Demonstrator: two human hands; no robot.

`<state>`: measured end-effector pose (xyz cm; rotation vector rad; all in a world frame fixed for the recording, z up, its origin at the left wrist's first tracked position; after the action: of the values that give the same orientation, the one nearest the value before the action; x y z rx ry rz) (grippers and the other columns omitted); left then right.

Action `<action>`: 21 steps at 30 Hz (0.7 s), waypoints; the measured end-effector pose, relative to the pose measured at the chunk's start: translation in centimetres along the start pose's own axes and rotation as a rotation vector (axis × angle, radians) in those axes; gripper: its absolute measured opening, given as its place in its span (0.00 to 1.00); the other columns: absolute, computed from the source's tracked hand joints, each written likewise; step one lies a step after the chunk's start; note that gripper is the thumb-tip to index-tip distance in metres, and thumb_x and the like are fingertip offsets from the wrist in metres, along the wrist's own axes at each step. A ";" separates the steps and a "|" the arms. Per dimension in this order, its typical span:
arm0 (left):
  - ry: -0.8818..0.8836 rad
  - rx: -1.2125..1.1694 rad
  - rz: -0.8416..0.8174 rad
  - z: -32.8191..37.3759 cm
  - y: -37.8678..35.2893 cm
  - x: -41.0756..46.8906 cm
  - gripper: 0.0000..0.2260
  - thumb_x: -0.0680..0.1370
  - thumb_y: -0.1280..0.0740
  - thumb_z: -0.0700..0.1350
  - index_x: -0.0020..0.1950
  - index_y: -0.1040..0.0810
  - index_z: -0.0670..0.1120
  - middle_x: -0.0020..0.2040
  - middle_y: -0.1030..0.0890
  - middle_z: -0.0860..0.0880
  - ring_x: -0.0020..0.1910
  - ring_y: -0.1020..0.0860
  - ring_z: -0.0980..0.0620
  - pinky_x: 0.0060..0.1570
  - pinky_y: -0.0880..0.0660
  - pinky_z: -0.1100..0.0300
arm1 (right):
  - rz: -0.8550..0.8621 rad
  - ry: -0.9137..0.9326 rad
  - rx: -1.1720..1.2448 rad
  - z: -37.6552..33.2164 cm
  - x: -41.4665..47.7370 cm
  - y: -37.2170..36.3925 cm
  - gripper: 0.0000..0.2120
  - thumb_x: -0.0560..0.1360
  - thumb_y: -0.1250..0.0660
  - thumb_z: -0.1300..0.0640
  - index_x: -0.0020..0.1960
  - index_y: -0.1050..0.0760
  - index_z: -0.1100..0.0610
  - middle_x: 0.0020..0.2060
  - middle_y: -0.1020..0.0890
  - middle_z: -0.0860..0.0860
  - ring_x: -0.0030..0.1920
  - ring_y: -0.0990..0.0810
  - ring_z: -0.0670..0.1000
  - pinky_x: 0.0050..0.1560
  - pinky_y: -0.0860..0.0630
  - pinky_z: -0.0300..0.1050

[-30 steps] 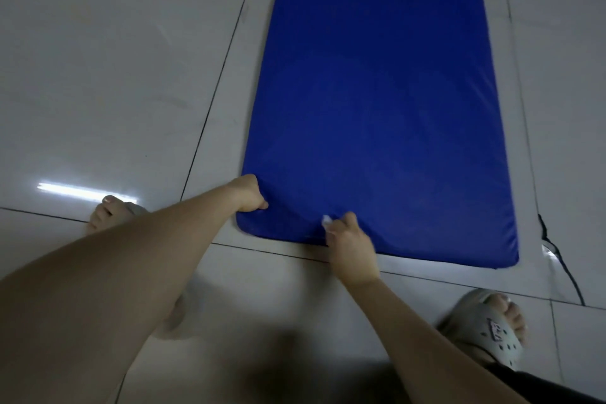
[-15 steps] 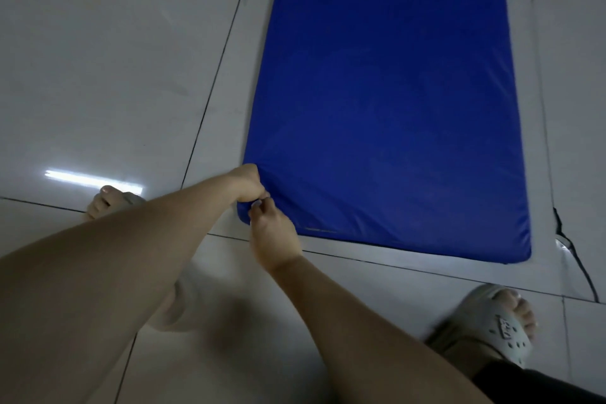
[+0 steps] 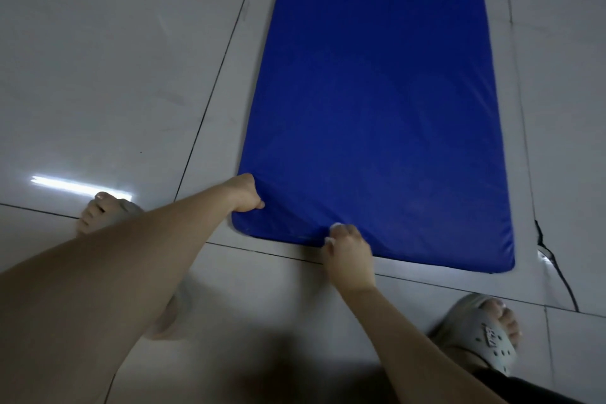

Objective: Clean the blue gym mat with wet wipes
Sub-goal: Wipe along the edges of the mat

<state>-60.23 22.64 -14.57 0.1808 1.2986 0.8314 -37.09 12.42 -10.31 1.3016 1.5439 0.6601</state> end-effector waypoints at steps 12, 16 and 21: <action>0.013 0.047 -0.001 0.1 0.2 0.3 0.17 0.77 0.27 0.48 0.59 0.28 0.41 0.58 0.22 0.41 0.58 0.22 0.42 0.53 0.26 0.53 | -0.076 0.236 -0.157 -7.0 1.8 -2.7 0.12 0.80 0.41 0.60 0.63 0.27 0.56 0.56 0.24 0.55 0.48 0.20 0.58 0.40 0.28 0.48; -0.002 0.016 -0.007 0.0 0.0 0.1 0.18 0.78 0.28 0.47 0.63 0.27 0.40 0.60 0.22 0.41 0.58 0.22 0.42 0.57 0.24 0.52 | 0.001 -0.009 -0.234 4.6 0.1 2.4 0.16 0.80 0.39 0.57 0.66 0.26 0.54 0.55 0.22 0.53 0.47 0.19 0.56 0.42 0.25 0.47; 0.006 0.014 -0.007 -0.1 -0.2 0.3 0.19 0.79 0.28 0.48 0.64 0.28 0.40 0.60 0.22 0.40 0.59 0.22 0.42 0.58 0.24 0.51 | 0.042 -0.100 -0.128 5.8 -0.4 3.2 0.10 0.80 0.38 0.58 0.59 0.25 0.57 0.53 0.22 0.55 0.44 0.20 0.55 0.38 0.31 0.44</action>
<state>-60.16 22.65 -14.98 0.1845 1.3105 0.8180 -30.54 11.91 -9.62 1.2544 1.3749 0.6985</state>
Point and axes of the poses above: each hand's wrist, its own x-axis towards the middle knuckle, its own y-axis out of the back of the hand, z = x × y, the point moved 10 cm from there along x, towards the middle knuckle
